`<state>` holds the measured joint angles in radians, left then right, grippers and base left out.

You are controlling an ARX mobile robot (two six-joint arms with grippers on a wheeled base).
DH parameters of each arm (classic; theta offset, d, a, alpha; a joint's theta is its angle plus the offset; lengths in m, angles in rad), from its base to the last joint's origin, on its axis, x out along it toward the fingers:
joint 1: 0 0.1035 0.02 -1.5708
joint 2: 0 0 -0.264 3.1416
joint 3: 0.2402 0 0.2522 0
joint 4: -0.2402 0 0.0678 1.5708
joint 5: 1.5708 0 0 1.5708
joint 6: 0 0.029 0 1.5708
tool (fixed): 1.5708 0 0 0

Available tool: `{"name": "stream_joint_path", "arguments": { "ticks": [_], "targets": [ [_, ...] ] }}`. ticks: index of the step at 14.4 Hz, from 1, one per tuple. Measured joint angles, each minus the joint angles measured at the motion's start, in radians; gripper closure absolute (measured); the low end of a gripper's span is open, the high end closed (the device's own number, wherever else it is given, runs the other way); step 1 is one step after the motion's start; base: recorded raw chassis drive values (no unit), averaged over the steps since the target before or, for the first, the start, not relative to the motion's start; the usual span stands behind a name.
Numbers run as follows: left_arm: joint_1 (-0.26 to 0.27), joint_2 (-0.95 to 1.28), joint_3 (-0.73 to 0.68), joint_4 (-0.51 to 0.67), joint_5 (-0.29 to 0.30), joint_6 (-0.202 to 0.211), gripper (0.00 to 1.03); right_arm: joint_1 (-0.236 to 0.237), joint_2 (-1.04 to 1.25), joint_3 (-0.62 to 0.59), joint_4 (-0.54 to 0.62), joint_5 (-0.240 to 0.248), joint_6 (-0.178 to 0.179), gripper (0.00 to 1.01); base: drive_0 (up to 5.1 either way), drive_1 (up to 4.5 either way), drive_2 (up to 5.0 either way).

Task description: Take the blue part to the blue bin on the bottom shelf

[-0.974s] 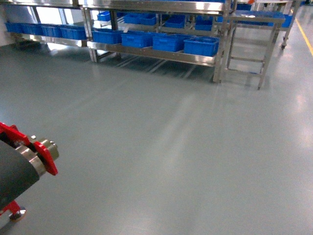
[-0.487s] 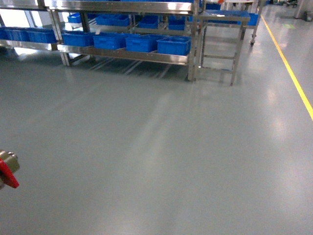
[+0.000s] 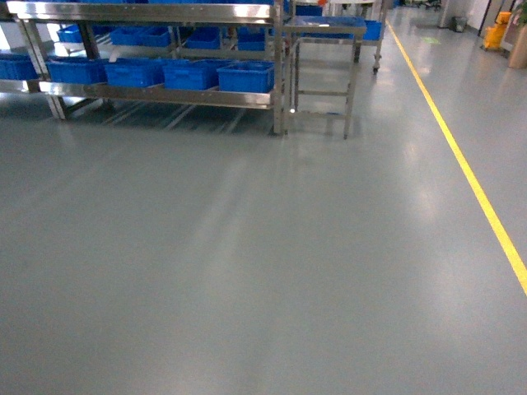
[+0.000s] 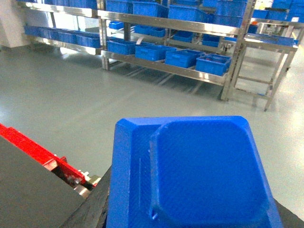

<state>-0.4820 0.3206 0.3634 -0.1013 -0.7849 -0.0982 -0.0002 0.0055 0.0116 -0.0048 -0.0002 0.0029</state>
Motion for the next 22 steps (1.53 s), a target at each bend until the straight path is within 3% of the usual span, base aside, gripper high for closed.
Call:
{"name": "stream_joint_path", "arguments": {
  "ticks": [12, 22],
  "targets": [
    [0.000, -0.001, 0.000, -0.003, 0.000, 0.000, 0.60, 0.000, 0.000, 0.000, 0.000, 0.000, 0.000, 0.03, -0.8, -0.79, -0.8],
    [0.000, 0.000, 0.000, 0.000, 0.000, 0.000, 0.60, 0.000, 0.000, 0.000, 0.000, 0.000, 0.000, 0.03, -0.1, 4.14, -4.4]
  ]
}}
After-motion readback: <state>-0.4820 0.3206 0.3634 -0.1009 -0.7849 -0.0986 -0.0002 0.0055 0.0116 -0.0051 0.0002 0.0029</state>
